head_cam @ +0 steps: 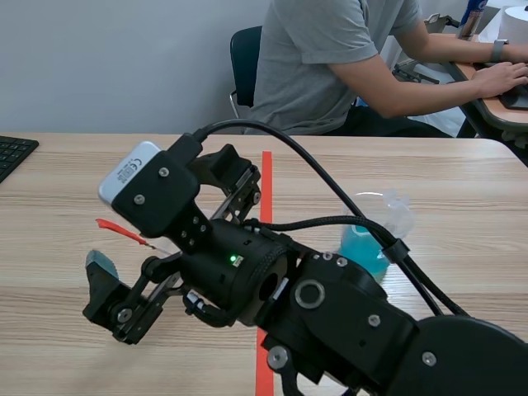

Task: Do the redox reaction experiment.
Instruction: 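Lift the metal plate out of the left beaker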

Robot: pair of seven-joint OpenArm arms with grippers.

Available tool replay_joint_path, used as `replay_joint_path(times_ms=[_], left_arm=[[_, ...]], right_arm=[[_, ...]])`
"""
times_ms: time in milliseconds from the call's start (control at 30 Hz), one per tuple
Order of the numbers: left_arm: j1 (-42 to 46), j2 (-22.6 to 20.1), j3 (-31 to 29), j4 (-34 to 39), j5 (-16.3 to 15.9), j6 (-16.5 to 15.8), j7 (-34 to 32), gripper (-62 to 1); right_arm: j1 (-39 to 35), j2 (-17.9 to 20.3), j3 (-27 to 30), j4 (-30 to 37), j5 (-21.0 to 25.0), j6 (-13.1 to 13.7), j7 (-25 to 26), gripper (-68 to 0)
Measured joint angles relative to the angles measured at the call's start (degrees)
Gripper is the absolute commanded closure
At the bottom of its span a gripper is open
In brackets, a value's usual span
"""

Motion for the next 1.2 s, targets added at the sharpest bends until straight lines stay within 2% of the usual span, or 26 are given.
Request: replay_joint_path(times_ms=[333,433,500,600,833,967,1133,1200], left_arm=[[0.0,0.0,0.0,0.0,0.0,0.0,0.0,-62.3],[0.0,0.0,0.0,0.0,0.0,0.0,0.0,-62.3],[0.0,0.0,0.0,0.0,0.0,0.0,0.0,-62.3],[0.0,0.0,0.0,0.0,0.0,0.0,0.0,-62.3],[0.0,0.0,0.0,0.0,0.0,0.0,0.0,-62.3],[0.0,0.0,0.0,0.0,0.0,0.0,0.0,-62.3],[0.0,0.0,0.0,0.0,0.0,0.0,0.0,-53.8],[0.0,0.0,0.0,0.0,0.0,0.0,0.0,-49.7]], right_arm=[[1.7,-1.6,0.0,-0.6,0.0,-0.1,-2.2,-67.8],[1.7,-1.6,0.0,-0.6,0.0,-0.2,-2.5,-55.4],[1.7,-1.6,0.0,-0.6,0.0,-1.4,-2.6,-47.7],[1.7,-1.6,0.0,-0.6,0.0,-3.7,-2.5,-39.2],[1.7,-1.6,0.0,-0.6,0.0,-4.4,-2.5,-18.1],[1.7,-1.5,0.0,-0.6,0.0,-4.4,-2.5,-9.9],[1.7,-1.0,0.4,-0.6,0.0,-4.3,-2.5,-1.1],[1.7,-0.7,1.0,-0.6,0.0,-4.4,-2.4,-1.3]])
